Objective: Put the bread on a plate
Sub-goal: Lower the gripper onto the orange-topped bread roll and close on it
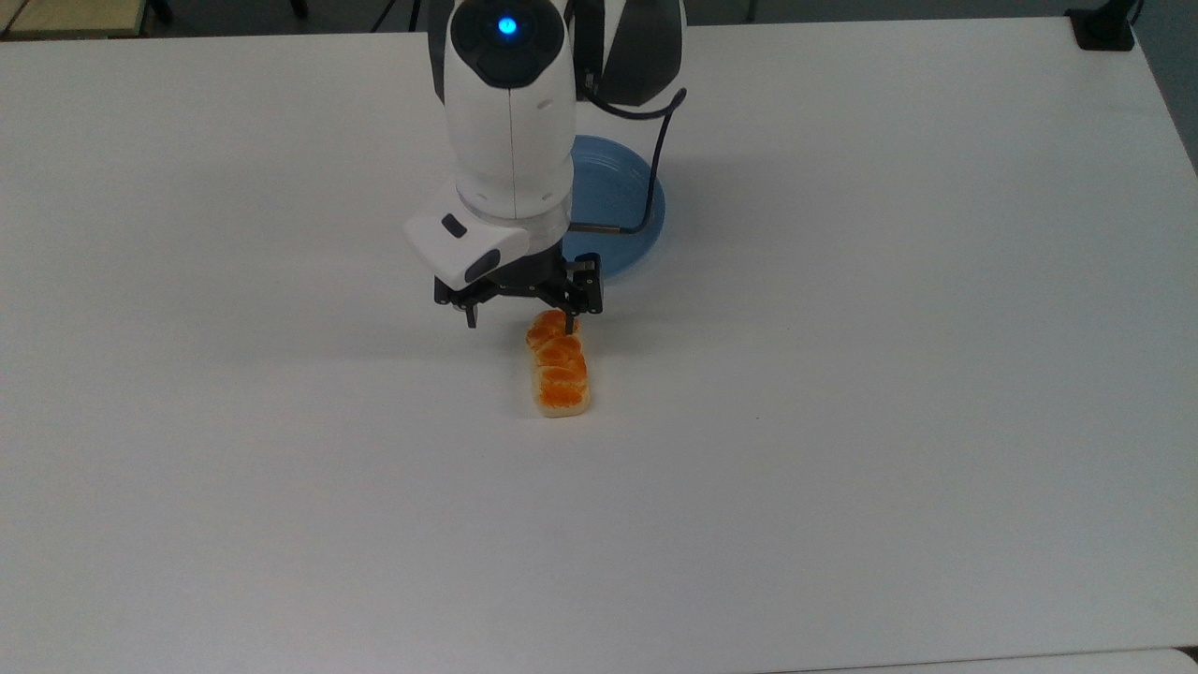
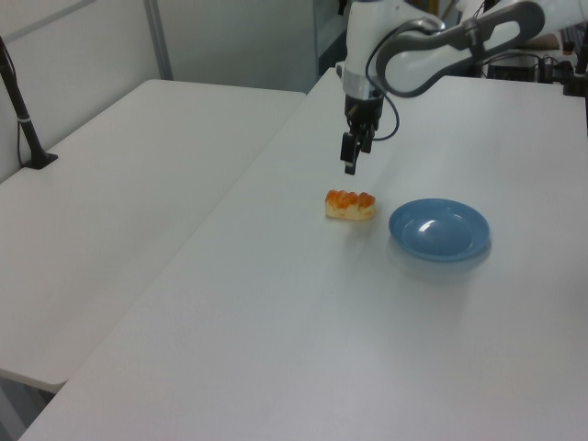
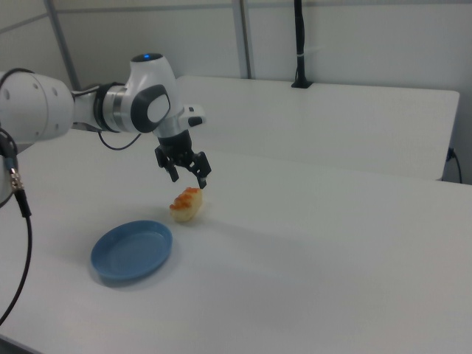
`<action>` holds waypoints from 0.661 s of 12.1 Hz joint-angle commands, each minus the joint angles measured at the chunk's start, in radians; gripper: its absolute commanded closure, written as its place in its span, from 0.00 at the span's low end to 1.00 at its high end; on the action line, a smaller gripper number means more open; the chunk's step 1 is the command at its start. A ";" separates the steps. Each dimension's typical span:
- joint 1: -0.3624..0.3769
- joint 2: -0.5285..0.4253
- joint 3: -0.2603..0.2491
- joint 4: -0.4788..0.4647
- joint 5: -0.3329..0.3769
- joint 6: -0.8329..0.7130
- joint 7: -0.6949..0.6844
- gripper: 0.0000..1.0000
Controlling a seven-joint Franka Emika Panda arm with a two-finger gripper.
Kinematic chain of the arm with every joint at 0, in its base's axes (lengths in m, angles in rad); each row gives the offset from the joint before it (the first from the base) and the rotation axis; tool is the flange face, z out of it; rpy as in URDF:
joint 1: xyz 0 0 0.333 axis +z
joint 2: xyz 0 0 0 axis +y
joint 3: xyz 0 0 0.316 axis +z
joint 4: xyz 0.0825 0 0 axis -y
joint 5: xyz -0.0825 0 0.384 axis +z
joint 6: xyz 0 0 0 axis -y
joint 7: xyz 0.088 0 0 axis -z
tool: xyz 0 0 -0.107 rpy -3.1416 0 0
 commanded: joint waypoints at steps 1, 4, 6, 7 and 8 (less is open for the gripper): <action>0.025 0.093 -0.007 0.056 0.012 0.055 0.064 0.00; 0.025 0.136 0.013 0.056 -0.005 0.069 0.066 0.00; 0.028 0.153 0.015 0.055 -0.012 0.110 0.068 0.04; 0.028 0.162 0.015 0.055 -0.012 0.115 0.068 0.25; 0.030 0.162 0.015 0.055 -0.012 0.116 0.068 0.48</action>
